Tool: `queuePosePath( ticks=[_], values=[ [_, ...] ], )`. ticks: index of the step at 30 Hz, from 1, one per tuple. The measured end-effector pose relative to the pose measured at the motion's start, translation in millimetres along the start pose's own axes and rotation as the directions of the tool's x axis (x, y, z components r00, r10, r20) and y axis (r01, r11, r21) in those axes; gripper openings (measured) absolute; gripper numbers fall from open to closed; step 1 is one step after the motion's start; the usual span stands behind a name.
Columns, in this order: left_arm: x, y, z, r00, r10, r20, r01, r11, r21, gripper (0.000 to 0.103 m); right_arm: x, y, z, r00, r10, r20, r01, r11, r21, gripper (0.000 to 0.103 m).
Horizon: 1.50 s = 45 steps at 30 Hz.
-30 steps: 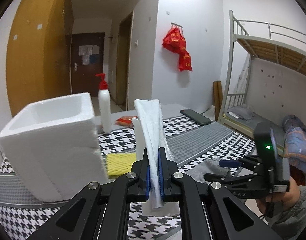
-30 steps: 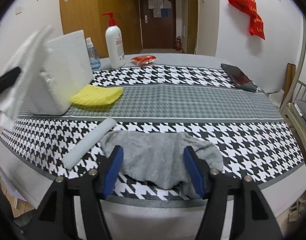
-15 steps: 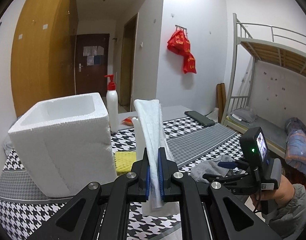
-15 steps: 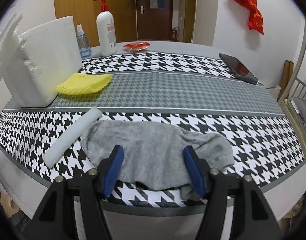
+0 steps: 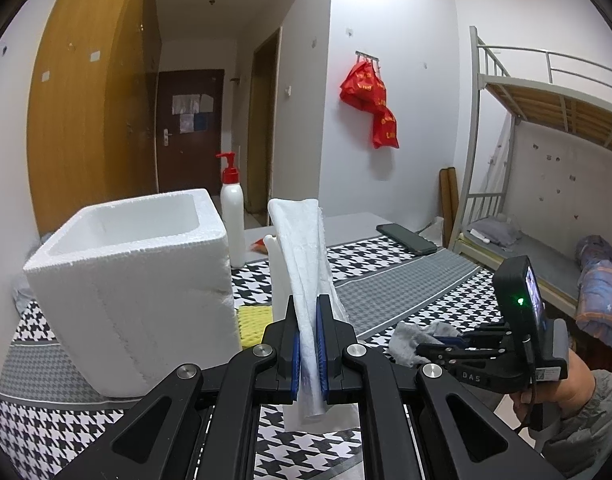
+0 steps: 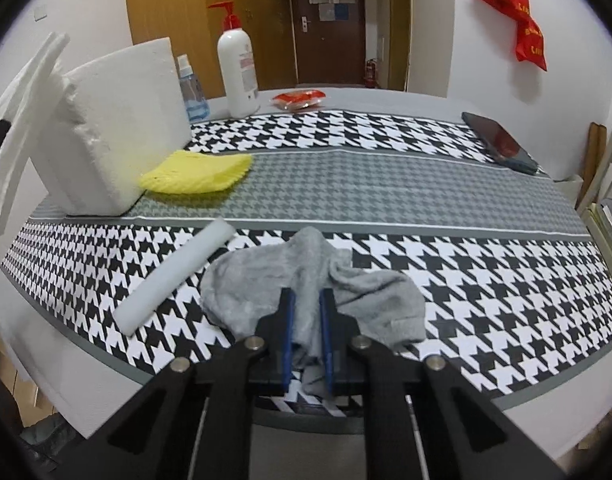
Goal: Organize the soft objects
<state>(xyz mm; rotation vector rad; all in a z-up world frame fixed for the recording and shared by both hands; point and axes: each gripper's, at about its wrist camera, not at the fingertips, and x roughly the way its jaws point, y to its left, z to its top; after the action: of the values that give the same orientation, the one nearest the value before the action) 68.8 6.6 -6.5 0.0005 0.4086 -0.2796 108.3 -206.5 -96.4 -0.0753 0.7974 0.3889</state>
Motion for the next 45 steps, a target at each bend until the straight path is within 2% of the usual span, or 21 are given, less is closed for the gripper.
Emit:
queuePosePath(
  ticks=[13,25,34,45],
  values=[
    [-3.4,2.8,1.4,1.000,0.016,0.008,-0.016,1.000,0.006,0.007,-41.4,2.7,16.3,0.989,0.029,0.142,-0.030,1.000,-0.001,0.015],
    [-15.9,4.9,5.7,0.998,0.045,0.031,-0.046,0.999,0.010,0.007,-64.2,14.1,31.9,0.976,0.058,0.210,-0.053,0.998,-0.031,0.015],
    [-27.6,11.3,7.7,0.995,0.090,0.045,-0.090,0.996,0.011,0.007,-75.1,39.5,43.6,0.958,0.132,0.253,-0.112,0.989,-0.093,0.015],
    [-50.4,36.8,1.0,0.978,0.204,0.046,-0.203,0.978,-0.040,0.007,-72.7,86.9,56.7,0.931,0.263,0.254,-0.215,0.956,-0.200,0.015]
  ],
)
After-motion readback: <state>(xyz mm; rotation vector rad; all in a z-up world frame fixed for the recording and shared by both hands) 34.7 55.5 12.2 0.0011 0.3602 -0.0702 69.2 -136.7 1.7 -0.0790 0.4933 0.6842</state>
